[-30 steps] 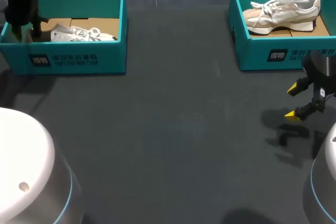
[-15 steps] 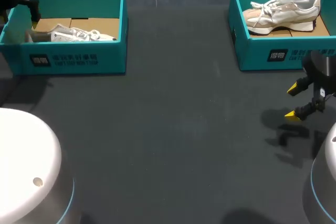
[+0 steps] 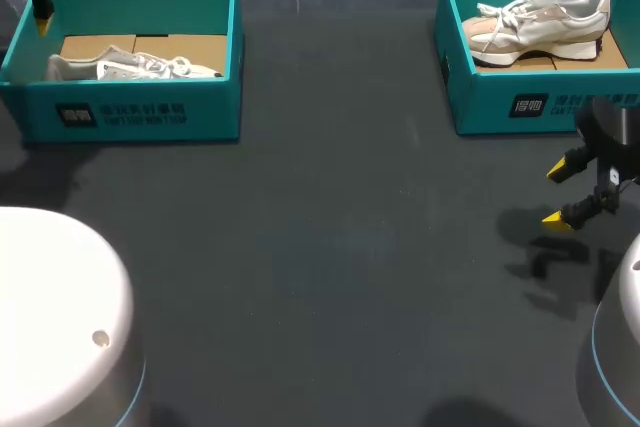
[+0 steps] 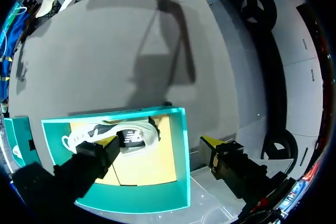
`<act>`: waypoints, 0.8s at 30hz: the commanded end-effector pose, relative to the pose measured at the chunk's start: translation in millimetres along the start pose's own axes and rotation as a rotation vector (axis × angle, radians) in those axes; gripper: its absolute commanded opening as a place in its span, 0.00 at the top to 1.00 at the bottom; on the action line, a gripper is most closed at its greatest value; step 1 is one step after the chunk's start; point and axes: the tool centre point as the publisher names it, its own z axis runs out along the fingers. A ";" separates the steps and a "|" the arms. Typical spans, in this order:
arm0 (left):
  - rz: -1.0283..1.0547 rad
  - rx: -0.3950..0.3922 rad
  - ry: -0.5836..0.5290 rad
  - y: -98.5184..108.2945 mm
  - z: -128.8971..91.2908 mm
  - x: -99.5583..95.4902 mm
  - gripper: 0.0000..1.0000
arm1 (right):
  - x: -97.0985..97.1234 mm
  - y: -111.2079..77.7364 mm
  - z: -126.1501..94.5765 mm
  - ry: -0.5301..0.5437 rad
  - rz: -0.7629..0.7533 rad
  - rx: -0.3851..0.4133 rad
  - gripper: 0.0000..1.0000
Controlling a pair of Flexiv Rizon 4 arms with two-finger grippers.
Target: Take the shoe out of the shoebox, open the shoe tongue, remove and reinsert the insole, then place the shoe into the shoebox
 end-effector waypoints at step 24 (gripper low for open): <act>0.035 -0.007 -0.031 -37.6 -28.2 4.5 0.00 | -35.2 28.9 -41.6 -0.048 0.321 0.172 0.00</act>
